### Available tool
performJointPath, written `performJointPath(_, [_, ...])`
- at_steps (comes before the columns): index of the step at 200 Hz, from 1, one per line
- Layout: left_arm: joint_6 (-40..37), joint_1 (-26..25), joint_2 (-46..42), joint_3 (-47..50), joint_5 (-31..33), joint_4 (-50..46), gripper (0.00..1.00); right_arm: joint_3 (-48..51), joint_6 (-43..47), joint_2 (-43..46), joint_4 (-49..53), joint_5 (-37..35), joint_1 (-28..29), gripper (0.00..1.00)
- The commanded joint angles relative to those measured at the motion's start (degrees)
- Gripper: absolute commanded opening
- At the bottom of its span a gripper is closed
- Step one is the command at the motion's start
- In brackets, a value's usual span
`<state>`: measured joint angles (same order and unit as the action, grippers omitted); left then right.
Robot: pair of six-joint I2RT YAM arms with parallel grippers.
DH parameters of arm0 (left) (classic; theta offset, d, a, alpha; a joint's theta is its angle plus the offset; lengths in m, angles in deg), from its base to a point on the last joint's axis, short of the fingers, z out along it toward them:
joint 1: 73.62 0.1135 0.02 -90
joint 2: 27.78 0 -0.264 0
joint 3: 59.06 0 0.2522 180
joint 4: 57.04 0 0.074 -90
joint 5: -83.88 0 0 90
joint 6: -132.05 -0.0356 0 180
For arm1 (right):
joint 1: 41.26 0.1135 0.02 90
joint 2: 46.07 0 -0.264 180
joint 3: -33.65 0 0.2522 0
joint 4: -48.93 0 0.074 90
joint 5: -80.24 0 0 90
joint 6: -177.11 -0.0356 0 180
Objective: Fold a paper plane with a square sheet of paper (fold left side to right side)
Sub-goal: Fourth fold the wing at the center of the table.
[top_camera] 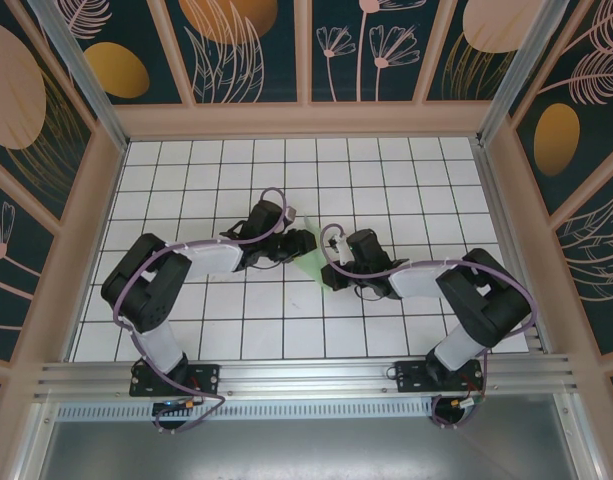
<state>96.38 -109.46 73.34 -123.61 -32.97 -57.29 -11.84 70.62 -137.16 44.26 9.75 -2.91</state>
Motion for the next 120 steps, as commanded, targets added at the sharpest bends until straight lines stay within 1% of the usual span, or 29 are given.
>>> performJointPath(1, [0.78,-0.49,1.43,-1.33,-1.11,1.76,0.41,-0.52,-0.46,-1.69,-1.61,1.58,-0.32,0.13])
performJointPath(81, [1.08,-0.56,4.53,-1.9,-2.48,3.14,0.41,-1.28,-0.91,-3.3,-1.52,2.43,-0.69,0.13])
performJointPath(120, [1.04,-0.55,7.15,-3.26,-1.69,1.79,0.41,-1.5,-1.0,-3.76,-1.51,2.99,-0.99,0.14])
